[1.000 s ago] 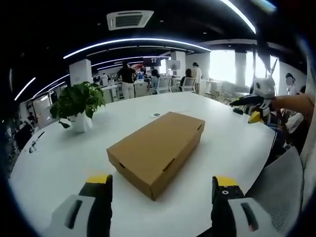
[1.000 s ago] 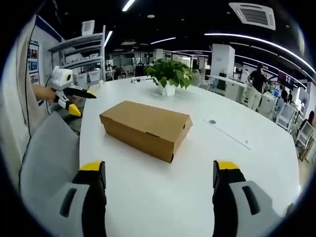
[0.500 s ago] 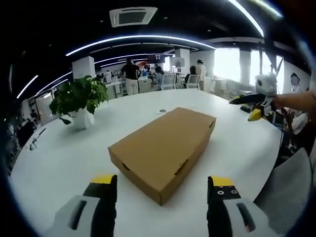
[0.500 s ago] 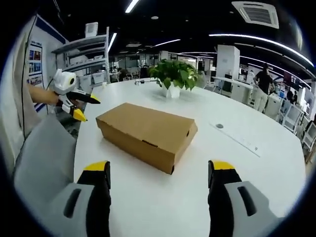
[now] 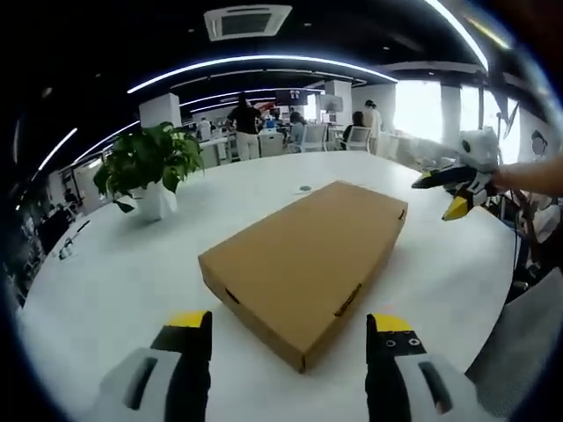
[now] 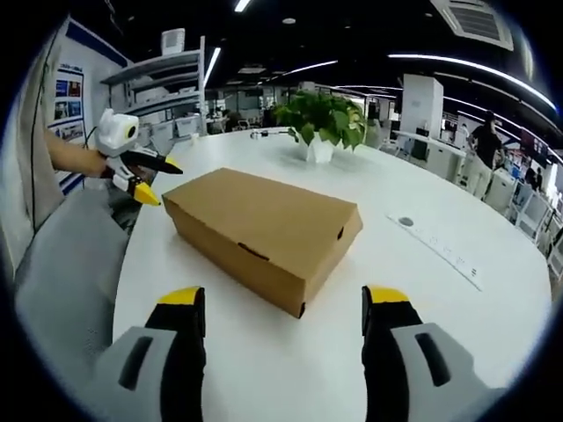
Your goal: Operate the shoe box by opening the lid, removing the specified soft item, and placing it in the target area until the item is outside and the box remains undamaged.
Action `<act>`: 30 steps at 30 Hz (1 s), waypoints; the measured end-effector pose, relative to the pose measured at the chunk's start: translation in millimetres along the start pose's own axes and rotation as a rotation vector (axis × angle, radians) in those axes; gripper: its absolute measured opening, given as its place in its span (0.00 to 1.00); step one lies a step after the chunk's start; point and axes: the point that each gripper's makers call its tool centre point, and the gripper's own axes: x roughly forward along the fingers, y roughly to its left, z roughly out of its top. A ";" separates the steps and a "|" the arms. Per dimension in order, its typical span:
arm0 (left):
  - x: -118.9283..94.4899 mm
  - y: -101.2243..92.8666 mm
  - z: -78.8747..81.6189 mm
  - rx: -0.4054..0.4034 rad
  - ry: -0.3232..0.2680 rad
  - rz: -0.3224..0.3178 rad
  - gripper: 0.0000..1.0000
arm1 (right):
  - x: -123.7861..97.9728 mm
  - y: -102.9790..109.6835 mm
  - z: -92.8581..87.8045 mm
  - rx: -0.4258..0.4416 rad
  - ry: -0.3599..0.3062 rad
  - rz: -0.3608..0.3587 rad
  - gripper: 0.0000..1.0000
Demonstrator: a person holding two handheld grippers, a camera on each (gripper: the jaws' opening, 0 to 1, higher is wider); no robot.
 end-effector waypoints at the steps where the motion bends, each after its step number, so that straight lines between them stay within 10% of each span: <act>1: 0.7 0.5 -0.4 0.000 -0.002 0.009 0.72 | 1.9 -1.2 -0.8 -0.001 0.003 0.001 0.67; 30: 21.8 0.6 -13.6 -0.026 0.024 0.077 0.61 | 58.1 -9.4 -3.8 -0.043 0.048 0.075 0.53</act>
